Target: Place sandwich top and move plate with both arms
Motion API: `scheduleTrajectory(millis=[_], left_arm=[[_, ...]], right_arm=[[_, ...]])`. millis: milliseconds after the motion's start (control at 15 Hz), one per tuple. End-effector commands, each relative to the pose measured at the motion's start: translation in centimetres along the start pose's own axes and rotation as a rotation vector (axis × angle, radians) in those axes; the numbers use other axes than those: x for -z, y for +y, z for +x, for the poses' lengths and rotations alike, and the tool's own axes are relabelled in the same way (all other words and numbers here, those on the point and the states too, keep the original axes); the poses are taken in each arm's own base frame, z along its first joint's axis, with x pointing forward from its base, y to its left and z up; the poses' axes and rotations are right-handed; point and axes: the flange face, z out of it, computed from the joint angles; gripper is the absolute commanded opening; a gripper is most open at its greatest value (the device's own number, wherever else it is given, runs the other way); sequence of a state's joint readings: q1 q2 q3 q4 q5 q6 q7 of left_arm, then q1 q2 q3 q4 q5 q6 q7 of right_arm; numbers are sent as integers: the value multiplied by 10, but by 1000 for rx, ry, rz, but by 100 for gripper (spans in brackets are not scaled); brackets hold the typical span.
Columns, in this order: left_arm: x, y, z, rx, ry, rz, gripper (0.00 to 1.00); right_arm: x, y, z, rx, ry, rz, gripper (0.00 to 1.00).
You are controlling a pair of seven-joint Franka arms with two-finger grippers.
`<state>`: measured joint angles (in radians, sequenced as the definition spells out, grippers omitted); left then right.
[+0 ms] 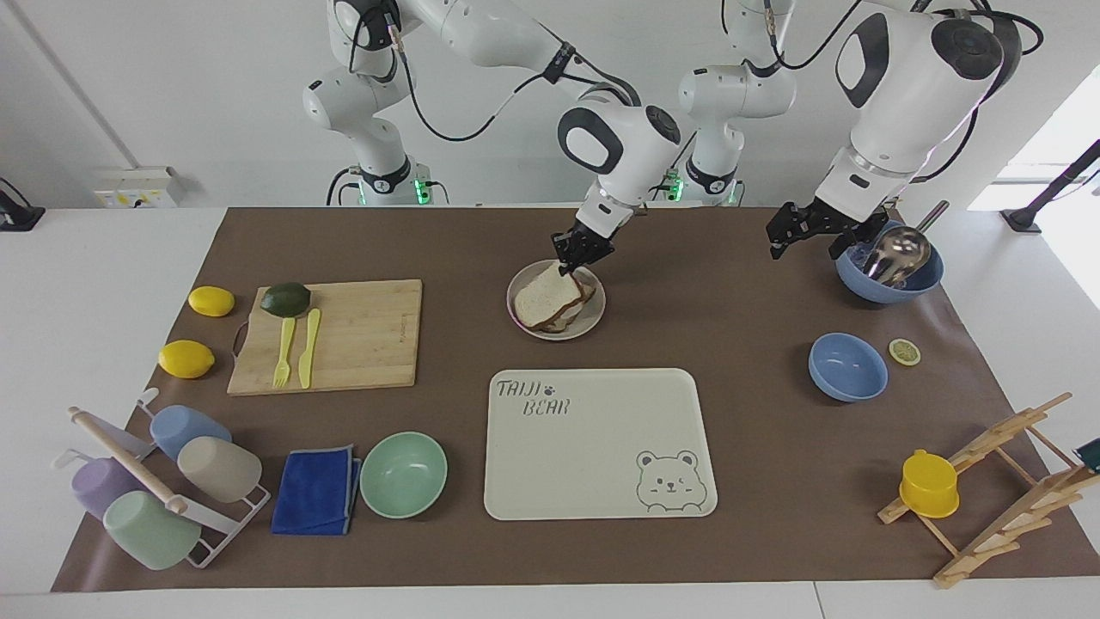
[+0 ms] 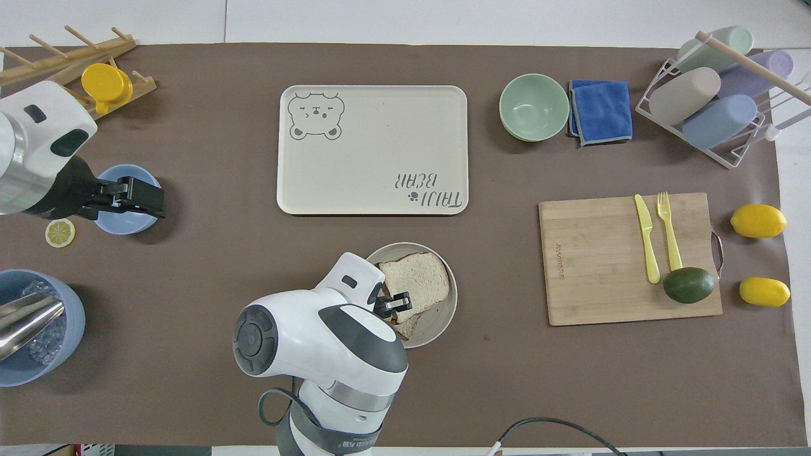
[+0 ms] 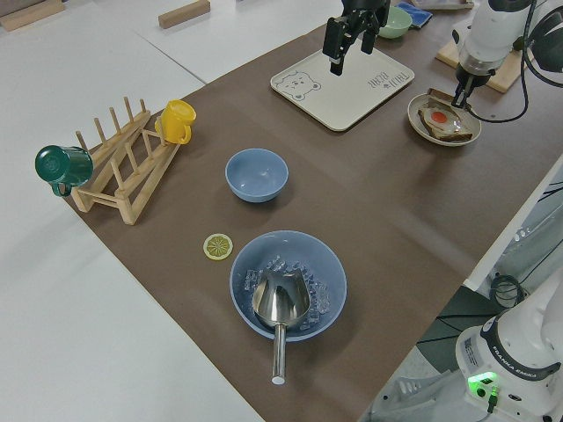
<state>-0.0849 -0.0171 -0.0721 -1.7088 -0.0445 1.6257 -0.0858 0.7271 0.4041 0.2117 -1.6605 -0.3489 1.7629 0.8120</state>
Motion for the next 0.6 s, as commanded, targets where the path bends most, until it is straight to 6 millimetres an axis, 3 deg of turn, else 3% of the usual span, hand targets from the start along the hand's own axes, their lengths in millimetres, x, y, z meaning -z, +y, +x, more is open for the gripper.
scheduleTrajectory(millis=[0,200,267,333,400,467,533], left_arm=[[3,-3,-6,6,9,-13,100],[3,-3,-6,6,10,-14,100],[3,-3,-6,6,9,-13,100],[3,-3,-6,6,10,-14,100],[3,-3,-6,6,10,-14,100],[3,-3,-6,6,10,-14,100],[3,-3,-6,6,10,-14,100]], right_arm=[[-11,5,0,-39,-6,74,0],[-9,-1,-3,-65,-41,136,26],[-2,-6,-5,-73,-40,152,30],[6,-7,-4,-84,-34,168,47],[13,-3,1,-90,-24,181,77],[23,3,5,-99,-13,189,85],[37,15,6,-111,5,201,100]])
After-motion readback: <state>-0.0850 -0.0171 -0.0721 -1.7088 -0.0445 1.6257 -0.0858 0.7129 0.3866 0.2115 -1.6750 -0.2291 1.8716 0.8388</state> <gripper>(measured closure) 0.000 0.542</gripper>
